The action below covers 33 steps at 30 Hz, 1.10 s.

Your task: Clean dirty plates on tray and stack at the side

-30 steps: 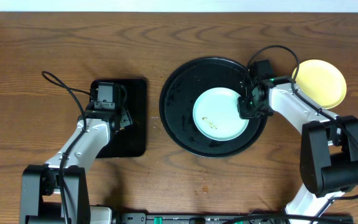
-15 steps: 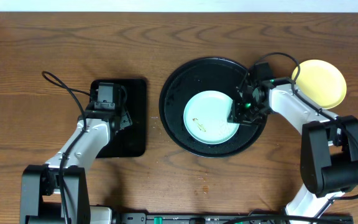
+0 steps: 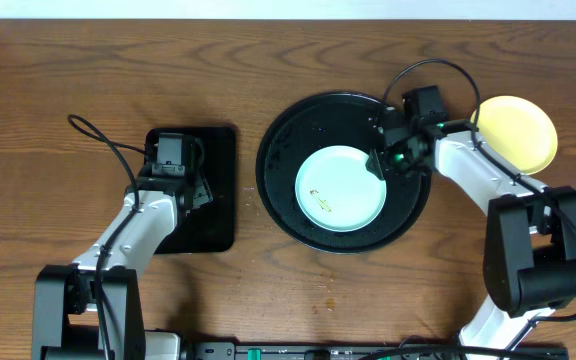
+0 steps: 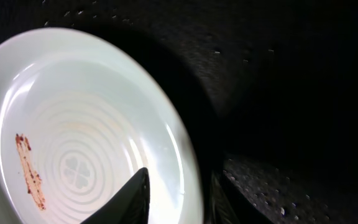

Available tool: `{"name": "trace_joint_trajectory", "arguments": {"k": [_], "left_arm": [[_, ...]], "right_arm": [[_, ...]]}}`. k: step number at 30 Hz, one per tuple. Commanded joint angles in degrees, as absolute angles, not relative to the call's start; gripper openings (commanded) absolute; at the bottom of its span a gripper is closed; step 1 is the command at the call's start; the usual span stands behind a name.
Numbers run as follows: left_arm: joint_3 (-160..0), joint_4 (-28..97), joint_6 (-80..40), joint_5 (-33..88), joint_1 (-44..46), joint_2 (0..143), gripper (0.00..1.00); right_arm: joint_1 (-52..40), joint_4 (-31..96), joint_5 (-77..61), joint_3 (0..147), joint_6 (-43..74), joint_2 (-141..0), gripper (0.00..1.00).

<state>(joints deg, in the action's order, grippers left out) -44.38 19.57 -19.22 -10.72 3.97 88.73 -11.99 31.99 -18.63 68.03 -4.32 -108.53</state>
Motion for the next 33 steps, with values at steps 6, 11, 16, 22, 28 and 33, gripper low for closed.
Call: {"name": "trace_joint_trajectory", "arguments": {"k": [6, 11, 16, 22, 28, 33], "left_arm": [[-45.2, 20.3, -18.4, -11.6, 4.0, 87.9, 0.74], [-45.2, 20.4, -18.4, -11.7, 4.0, 87.9, 0.74], [-45.2, 20.4, -18.4, -11.7, 4.0, 87.9, 0.75], [-45.2, 20.6, -18.4, -11.7, 4.0, 87.9, 0.75], [-45.2, 20.6, -18.4, -11.7, 4.0, 87.9, 0.75], [-45.2, 20.3, -18.2, -11.7, 4.0, 87.9, 0.75]], "right_arm": [[-13.4, 32.1, -11.6, 67.5, -6.3, -109.2, 0.24], [-13.4, 31.9, -11.5, 66.6, -6.3, -109.8, 0.19], [-13.4, 30.5, -11.6, 65.6, -5.8, -109.8, 0.01], [-12.6, 30.7, -9.0, 66.6, 5.0, -107.0, 0.01], [-11.2, 36.3, -3.2, 66.5, 23.3, -106.1, 0.01], [-11.6, 37.9, -3.5, 66.3, 24.7, -106.1, 0.02]]}}
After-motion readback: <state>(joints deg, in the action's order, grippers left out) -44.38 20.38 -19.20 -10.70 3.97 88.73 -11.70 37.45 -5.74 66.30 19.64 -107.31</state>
